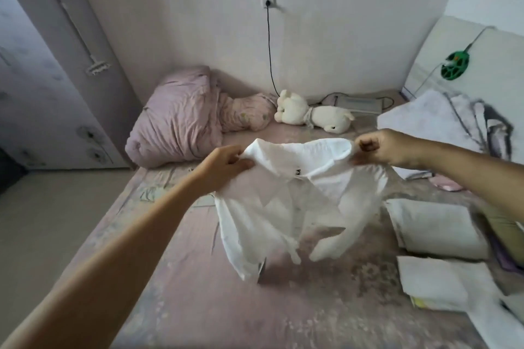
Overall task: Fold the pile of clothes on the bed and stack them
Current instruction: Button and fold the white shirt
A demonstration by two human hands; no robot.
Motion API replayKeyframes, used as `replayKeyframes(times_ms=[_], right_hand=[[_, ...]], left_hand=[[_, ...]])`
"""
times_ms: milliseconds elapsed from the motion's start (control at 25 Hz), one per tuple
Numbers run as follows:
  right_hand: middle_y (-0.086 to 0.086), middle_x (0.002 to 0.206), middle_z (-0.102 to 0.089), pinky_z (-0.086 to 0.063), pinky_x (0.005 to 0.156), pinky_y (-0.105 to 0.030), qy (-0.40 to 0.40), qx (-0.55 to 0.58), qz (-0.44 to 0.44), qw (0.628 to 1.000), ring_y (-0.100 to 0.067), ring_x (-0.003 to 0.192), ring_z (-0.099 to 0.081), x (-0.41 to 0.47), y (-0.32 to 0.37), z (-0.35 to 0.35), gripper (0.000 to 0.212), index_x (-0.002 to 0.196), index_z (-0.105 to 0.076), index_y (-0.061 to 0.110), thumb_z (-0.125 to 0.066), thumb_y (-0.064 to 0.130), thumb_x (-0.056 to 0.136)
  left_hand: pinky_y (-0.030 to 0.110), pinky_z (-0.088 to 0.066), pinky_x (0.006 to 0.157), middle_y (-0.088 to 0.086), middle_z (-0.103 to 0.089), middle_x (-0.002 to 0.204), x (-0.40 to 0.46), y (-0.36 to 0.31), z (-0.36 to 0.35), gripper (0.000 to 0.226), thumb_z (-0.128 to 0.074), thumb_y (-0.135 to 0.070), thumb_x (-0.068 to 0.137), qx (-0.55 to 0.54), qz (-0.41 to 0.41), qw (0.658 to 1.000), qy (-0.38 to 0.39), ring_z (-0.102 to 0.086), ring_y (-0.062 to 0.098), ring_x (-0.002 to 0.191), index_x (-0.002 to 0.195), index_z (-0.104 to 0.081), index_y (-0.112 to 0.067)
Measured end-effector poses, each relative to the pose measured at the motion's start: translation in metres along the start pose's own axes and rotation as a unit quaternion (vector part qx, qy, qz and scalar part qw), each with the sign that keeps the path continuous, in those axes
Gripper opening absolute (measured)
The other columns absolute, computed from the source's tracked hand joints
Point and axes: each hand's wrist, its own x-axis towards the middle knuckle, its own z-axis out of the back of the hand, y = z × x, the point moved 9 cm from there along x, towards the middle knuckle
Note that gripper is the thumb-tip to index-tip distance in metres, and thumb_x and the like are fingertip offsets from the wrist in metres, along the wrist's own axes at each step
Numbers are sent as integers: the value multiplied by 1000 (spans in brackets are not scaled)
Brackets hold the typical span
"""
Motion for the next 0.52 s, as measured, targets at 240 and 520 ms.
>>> replayKeyframes(times_ms=[240, 520], right_hand=[[-1, 102, -73, -55, 79, -24, 59, 113, -123, 984, -15, 96, -68, -13, -13, -30, 54, 105, -67, 10, -76, 50, 70], [-5, 105, -71, -51, 84, -32, 30, 72, -174, 982, -17, 94, -64, 56, -83, -9, 26, 105, -67, 12, -68, 24, 82]], left_hand=[[28, -51, 63, 1, -67, 76, -9, 29, -22, 11, -64, -22, 90, -137, 67, 980, 126, -60, 12, 67, 85, -67, -13], [33, -47, 65, 10, -62, 79, 75, 78, -63, 32, -68, -32, 85, -123, 101, 979, 129, -56, 19, 69, 85, -63, 0]])
